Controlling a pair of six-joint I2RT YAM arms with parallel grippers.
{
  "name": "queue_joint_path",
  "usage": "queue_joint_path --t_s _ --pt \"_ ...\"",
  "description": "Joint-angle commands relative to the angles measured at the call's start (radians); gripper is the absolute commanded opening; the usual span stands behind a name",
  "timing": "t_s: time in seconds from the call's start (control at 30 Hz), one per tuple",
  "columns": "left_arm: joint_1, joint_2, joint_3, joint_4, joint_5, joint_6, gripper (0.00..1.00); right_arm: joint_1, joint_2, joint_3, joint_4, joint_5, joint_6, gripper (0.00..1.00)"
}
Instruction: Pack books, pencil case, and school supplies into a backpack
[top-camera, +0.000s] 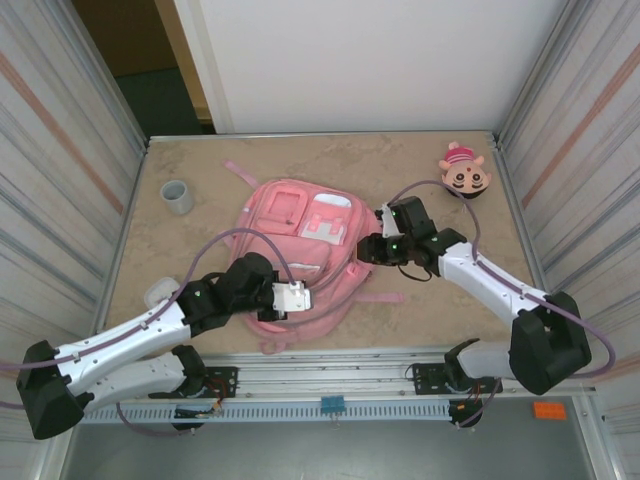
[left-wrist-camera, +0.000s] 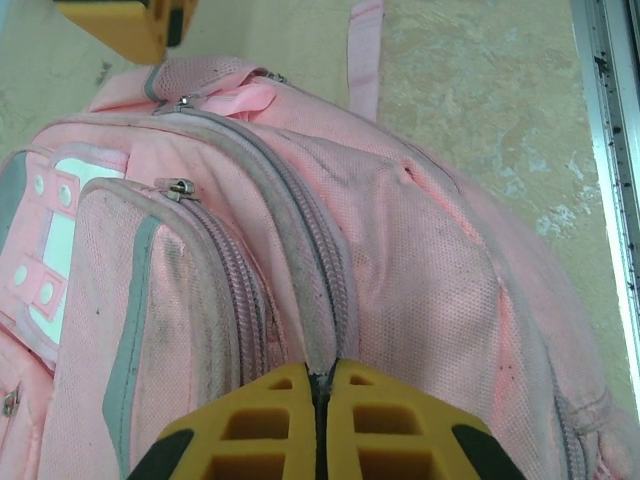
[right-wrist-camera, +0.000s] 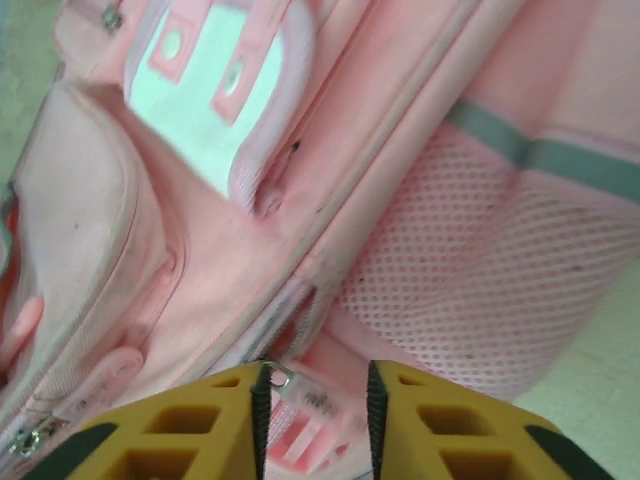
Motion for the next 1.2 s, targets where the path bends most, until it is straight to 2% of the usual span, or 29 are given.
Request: queue_joint_path --t_s 0.0,0.1,0.17,0.27,0.3,0.37,0.53,0.67,0.9,1.0,1.1,1.17 --pt "-0.002 -0.006 0.010 0.004 0.021 -0.013 0.00 0.011 -0.090 -0.011 -0.008 0.031 0.016 0.38" --pt "-0.003 0.012 0.014 0.022 0.068 -0.027 0.03 0.052 -0.190 -0.016 -0.013 0.071 0.017 0.42" --pt "-0.008 0.018 0.021 0.023 0.080 -0.040 0.16 0.073 -0.252 -0.021 -0.015 0.105 0.015 0.43" --pt "-0.004 -0.019 0.015 0.012 0.032 -0.028 0.42 0.089 -0.353 -0.047 -0.011 0.157 0.007 0.45" --pt "0.002 -0.044 0.010 0.002 0.017 -0.014 0.48 0.090 -0.383 -0.063 -0.005 0.168 0.001 0.46" --pt "0.033 -0.097 0.004 -0.037 0.018 0.011 0.53 0.087 -0.427 -0.095 0.018 0.168 -0.008 0.49" --pt "0.161 -0.177 -0.002 -0.121 0.032 0.079 0.55 0.081 -0.480 -0.131 0.081 0.088 -0.024 0.52" --pt "0.241 -0.138 -0.001 -0.141 0.082 0.144 0.56 0.081 -0.490 -0.138 0.101 0.079 -0.022 0.54" --pt "0.242 0.025 0.054 -0.230 0.103 0.255 0.59 0.083 -0.520 -0.165 0.136 0.079 -0.006 0.55" --pt "0.242 0.077 0.054 -0.200 0.060 0.278 0.59 0.083 -0.521 -0.167 0.149 0.033 -0.010 0.58" --pt "0.244 0.110 0.048 -0.149 0.017 0.285 0.57 0.086 -0.514 -0.154 0.128 0.033 -0.015 0.60" --pt "0.249 0.124 0.048 -0.139 0.007 0.282 0.52 0.086 -0.521 -0.155 0.120 0.052 -0.019 0.60"
